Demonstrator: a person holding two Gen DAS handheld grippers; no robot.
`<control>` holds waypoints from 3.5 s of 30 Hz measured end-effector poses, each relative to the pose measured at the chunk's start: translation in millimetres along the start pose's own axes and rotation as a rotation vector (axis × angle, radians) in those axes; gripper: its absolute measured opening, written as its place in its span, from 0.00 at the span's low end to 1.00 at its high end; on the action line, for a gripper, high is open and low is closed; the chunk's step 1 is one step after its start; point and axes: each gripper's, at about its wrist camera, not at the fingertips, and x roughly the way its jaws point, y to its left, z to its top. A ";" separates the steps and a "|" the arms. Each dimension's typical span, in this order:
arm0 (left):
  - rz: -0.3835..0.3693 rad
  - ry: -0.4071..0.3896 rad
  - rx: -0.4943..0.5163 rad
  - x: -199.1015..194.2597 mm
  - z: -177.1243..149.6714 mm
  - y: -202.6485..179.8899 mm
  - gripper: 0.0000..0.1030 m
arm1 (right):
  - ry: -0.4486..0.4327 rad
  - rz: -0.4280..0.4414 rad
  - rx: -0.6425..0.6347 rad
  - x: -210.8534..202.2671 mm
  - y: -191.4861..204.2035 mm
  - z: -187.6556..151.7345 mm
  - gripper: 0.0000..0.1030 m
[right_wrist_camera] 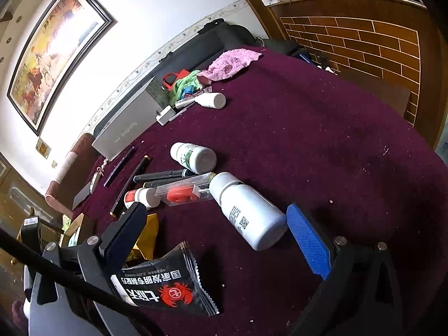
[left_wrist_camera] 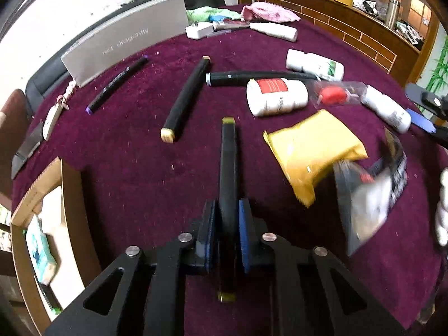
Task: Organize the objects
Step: 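Grasp another black marker with the left tool and carry it toward the tray, then release the marker into the tray with the left tool while the right grasps a black marker, then grasp another black marker with the left tool while the right carries its marker to the tray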
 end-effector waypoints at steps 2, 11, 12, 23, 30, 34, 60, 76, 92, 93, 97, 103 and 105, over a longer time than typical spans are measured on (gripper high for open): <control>0.034 -0.024 -0.006 4.9 6.2 -3.3 0.25 | 0.000 -0.009 -0.011 0.2 1.5 -0.9 0.98; -0.133 -0.107 -0.174 -22.1 -24.6 5.6 0.11 | -0.011 -0.052 -0.026 0.3 0.7 -1.5 0.98; -0.150 -0.121 -0.193 -28.3 -29.7 7.4 0.11 | -0.011 -0.057 -0.028 0.4 0.7 -1.5 0.98; -0.364 -0.461 -0.407 -136.3 -93.5 59.1 0.11 | -0.030 -0.134 -0.108 -7.1 23.4 -3.8 0.97; -0.375 -0.538 -0.480 -156.5 -125.4 92.0 0.11 | 0.082 0.004 -0.269 5.0 121.5 8.5 0.97; -0.378 -0.567 -0.531 -159.8 -145.8 113.7 0.11 | 0.241 0.052 -0.294 61.6 177.7 8.6 0.91; -0.449 -0.511 -0.500 -150.6 -177.0 130.4 0.13 | 0.420 -0.298 -0.328 214.0 222.3 2.7 0.12; -0.013 -0.171 0.051 -93.0 -136.7 -59.0 0.28 | 0.397 0.135 -0.263 74.7 186.8 -11.4 0.12; -0.101 -0.254 -0.126 -106.3 -138.4 -19.4 0.11 | 0.395 0.271 -0.211 25.9 143.0 -36.9 0.12; -0.120 -0.274 -0.163 -114.2 -140.2 -9.6 0.11 | 0.395 0.275 -0.210 25.5 143.2 -37.5 0.12; -0.170 -0.362 -0.282 -144.5 -140.8 27.9 0.11 | 0.397 0.301 -0.221 23.5 153.2 -39.8 0.12; -0.152 -0.434 -0.413 -171.7 -149.5 91.8 0.11 | 0.425 0.365 -0.268 24.2 190.6 -51.6 0.12; -0.115 -0.444 -0.449 -174.9 -157.2 112.9 0.12 | 0.439 0.386 -0.299 26.9 209.9 -58.4 0.12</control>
